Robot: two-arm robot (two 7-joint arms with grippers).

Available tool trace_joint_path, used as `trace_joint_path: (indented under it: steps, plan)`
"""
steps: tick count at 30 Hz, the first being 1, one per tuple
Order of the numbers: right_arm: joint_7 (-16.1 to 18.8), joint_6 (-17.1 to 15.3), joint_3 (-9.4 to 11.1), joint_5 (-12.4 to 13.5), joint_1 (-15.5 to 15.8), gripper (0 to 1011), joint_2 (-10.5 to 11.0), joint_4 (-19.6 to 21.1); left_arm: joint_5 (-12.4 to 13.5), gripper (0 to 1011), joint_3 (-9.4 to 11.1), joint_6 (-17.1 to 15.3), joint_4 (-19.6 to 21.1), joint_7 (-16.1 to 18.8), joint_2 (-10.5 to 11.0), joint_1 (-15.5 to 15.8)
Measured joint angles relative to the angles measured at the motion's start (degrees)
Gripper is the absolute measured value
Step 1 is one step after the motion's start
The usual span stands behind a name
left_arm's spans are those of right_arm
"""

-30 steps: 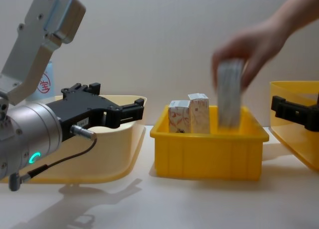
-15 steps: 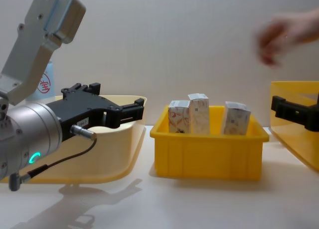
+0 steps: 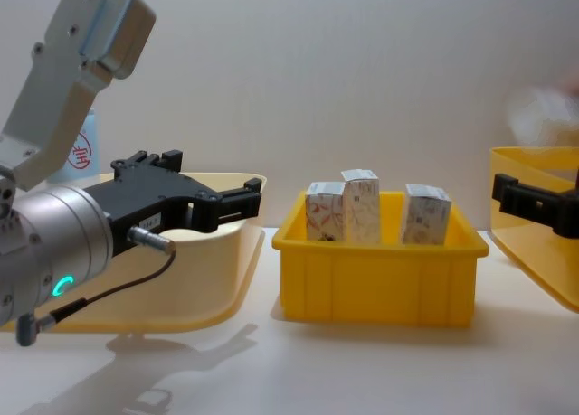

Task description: Bimanual collaborative sorting of washing and personal care products

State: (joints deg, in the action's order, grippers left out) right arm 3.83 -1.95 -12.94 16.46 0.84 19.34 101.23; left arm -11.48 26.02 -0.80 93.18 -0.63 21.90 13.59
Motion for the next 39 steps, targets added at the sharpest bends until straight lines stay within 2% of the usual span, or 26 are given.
trace_joint_path:
  steps: [39]
  plan:
    - [0.00,0.00,0.00,0.00,0.00,1001,0.00,0.00,-0.01,1002,0.00,0.00,0.00,0.00,0.00,0.00]
